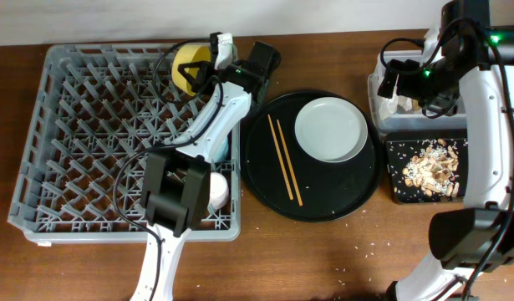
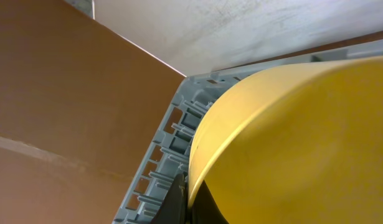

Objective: Sort waste into correct bins and load items into the dishwasher rack
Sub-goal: 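Place yellow bowl in back of dish rack with left gripper, then grasp white plate on black tray with left gripper, then stand white plate upright at back of dish rack with left gripper, then grasp first wooden chopstick on black tray with left gripper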

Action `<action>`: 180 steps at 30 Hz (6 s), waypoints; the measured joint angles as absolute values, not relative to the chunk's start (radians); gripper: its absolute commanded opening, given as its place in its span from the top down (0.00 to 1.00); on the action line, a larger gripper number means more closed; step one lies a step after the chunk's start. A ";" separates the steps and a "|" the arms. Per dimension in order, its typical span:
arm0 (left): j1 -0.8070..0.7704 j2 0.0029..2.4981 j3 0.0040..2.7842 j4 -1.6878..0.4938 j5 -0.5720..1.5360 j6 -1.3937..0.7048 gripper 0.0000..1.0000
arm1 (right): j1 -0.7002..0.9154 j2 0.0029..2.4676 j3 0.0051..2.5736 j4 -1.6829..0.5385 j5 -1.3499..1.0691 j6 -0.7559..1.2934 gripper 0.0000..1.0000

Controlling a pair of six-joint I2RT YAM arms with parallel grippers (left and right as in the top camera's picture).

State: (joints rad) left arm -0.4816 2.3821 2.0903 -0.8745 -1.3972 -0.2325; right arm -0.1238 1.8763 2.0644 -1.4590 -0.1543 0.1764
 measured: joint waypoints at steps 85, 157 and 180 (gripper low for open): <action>-0.536 2.543 2.545 -1.180 0.056 -0.270 1.00 | -0.124 1.876 2.064 -1.459 -0.154 0.176 0.02; -0.545 2.427 2.743 -1.579 0.079 -0.226 0.37 | -0.124 1.876 2.064 -1.459 -0.154 0.176 0.01; -0.614 2.432 2.064 -1.121 0.021 -0.539 0.69 | -0.124 1.876 2.064 -1.459 -0.154 0.176 0.01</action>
State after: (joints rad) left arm -0.6140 2.4325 2.0640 -1.1210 0.0212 -0.5392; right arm -0.1238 1.8763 2.0644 -1.4586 -0.1539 0.1764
